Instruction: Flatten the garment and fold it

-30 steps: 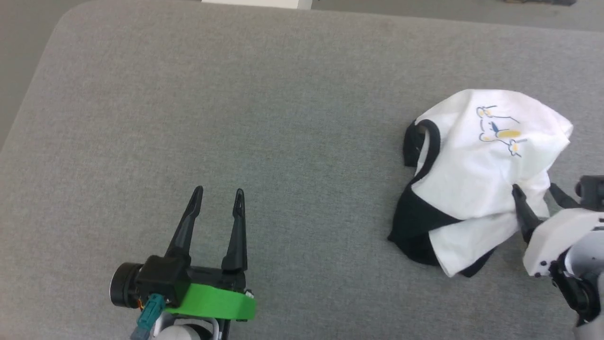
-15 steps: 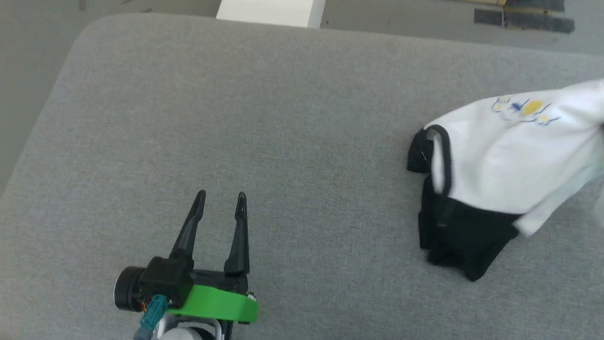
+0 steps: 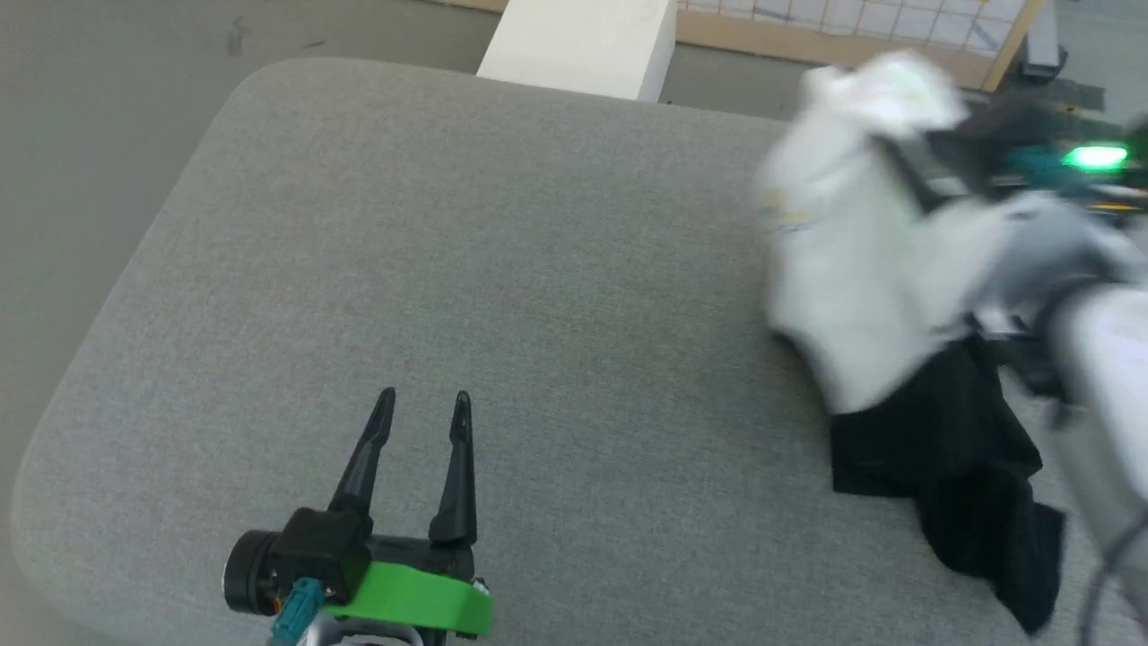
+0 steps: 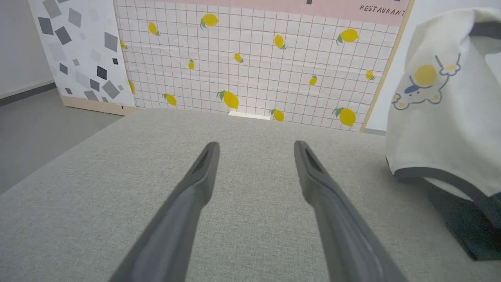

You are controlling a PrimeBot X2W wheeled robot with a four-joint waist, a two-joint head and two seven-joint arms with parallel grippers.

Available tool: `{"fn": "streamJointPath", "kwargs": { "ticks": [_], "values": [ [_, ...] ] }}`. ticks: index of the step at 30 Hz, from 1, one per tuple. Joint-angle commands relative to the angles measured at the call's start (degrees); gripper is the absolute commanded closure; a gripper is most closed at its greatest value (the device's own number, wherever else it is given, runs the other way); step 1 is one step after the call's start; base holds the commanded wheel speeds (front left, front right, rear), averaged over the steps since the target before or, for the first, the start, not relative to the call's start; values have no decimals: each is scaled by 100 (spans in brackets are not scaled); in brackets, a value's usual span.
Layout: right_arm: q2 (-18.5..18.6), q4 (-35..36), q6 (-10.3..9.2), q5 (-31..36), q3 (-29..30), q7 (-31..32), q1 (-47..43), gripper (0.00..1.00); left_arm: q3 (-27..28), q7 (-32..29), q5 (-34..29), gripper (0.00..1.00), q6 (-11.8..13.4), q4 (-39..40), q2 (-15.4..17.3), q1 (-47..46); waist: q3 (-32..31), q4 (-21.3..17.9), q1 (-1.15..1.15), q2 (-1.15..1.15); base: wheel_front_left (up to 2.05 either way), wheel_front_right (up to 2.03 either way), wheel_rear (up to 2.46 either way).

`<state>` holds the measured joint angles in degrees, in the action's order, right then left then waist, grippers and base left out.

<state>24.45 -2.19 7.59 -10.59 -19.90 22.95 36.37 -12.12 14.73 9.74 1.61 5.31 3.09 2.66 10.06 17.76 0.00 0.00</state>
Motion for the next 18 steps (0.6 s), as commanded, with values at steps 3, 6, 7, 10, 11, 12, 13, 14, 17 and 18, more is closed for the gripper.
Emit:
{"fn": "streamJointPath", "kwargs": {
  "ticks": [3, 6, 7, 10, 11, 12, 13, 14, 17, 18],
  "values": [
    [-390, -782, -10, -70, -686, -393, 462, 100, -89, 27, 84, 0, -15, -52, -21, -96, 178, 159, 0, 0, 0, 0, 0],
    [-724, -1623, -10, -172, -1083, -661, 691, 70, -154, 27, 107, 0, -5, -103, -21, -154, 264, 228, 0, 0, 0, 0, 0],
    [-795, -1838, -10, -195, -1149, -733, 735, 41, -165, 27, 113, 0, 0, -111, -21, -168, 284, 240, 0, 0, 0, 0, 0],
    [-931, -2454, -10, -354, -1396, -831, 832, 0, -208, 27, 137, 0, 32, -132, -21, -204, 350, 260, 0, 0, 0, 0, 0],
    [-939, -2566, -10, -415, -1452, -870, 863, 0, -217, 27, 145, 0, 40, -139, -21, -212, 357, 258, 0, 0, 0, 0, 0],
    [-940, -2667, -10, -503, -1495, -928, 905, 0, -218, 27, 154, 0, 54, -140, -21, -217, 365, 239, 0, 0, 0, 0, 0],
    [-927, -2720, -10, -568, -1526, -975, 941, 0, -212, 27, 157, 0, 66, -141, -21, -217, 362, 216, 0, 0, 0, 0, 0],
    [-906, -2754, -10, -662, -1533, -1048, 981, 0, -200, 27, 157, 0, 80, -145, -21, -213, 350, 179, 0, 0, 0, 0, 0],
    [-811, -2678, -10, -863, -1399, -1258, 1055, 0, -160, 27, 128, 0, 96, -145, -21, -197, 284, 55, 0, 0, 0, 0, 0],
    [-746, -2603, -10, -907, -1305, -1345, 1055, 0, -137, 27, 107, 0, 98, -135, -21, -186, 250, 2, 0, 0, 0, 0, 0]
  ]
}}
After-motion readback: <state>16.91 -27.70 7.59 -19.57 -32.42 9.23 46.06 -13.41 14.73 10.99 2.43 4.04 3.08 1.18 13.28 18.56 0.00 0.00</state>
